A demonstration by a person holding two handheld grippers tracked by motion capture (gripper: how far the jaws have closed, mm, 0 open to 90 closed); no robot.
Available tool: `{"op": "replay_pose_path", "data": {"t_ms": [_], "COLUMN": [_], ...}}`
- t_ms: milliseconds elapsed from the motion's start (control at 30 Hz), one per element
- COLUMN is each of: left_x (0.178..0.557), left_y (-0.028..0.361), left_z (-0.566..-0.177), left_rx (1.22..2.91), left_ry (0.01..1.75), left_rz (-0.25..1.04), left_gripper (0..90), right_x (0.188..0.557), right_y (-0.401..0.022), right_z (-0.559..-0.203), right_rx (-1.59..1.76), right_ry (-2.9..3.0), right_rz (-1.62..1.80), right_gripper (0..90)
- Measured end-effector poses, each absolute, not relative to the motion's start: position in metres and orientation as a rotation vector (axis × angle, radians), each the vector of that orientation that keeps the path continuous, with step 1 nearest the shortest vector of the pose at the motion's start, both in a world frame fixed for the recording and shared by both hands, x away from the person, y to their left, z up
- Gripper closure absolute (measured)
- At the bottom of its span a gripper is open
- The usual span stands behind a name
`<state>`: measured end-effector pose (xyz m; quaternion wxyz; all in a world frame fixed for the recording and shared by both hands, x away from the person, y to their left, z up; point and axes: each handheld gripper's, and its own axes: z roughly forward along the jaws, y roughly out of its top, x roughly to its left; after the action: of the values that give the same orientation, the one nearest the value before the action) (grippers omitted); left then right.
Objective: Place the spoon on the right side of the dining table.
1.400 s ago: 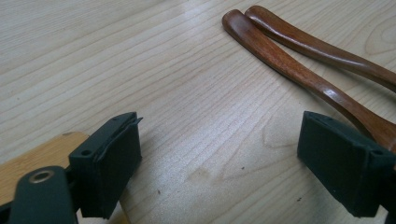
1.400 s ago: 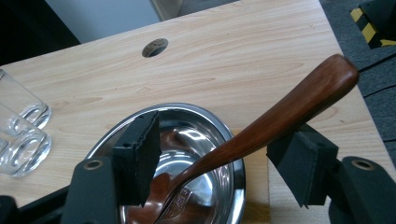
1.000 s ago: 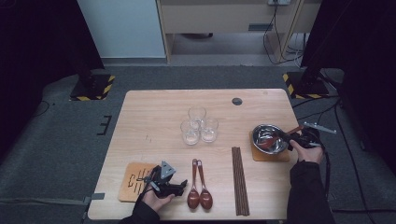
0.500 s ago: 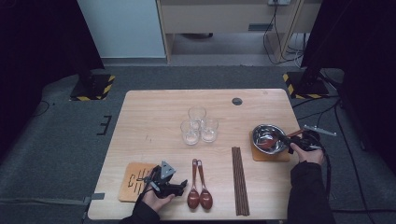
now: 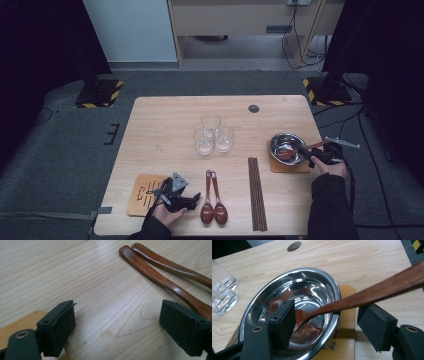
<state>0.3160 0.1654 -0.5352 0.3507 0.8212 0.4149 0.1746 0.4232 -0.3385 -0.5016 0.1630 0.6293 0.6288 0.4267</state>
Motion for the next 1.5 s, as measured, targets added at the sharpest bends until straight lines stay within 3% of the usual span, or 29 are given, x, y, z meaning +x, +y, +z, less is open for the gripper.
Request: {"op": "replay_pose_path", "data": {"t_ms": [733,1500], "left_x": [0.316,0.316], "left_y": [0.165,0.166], "left_z": [-0.535,-0.535], "left_rx": [2.127,2.127], "left_ry": [1.074,1.073], "left_rz": [0.452,0.451], "left_gripper": [12.4,12.4], "right_x": [0.405,0.432], "right_y": [-0.331,-0.323], "right_z": [-0.485,-0.468], "right_rx": [1.687,1.607], "right_ry": [1.793,1.811], "right_rz": [1.208,1.205], "right_gripper": [31.5,32.0]}}
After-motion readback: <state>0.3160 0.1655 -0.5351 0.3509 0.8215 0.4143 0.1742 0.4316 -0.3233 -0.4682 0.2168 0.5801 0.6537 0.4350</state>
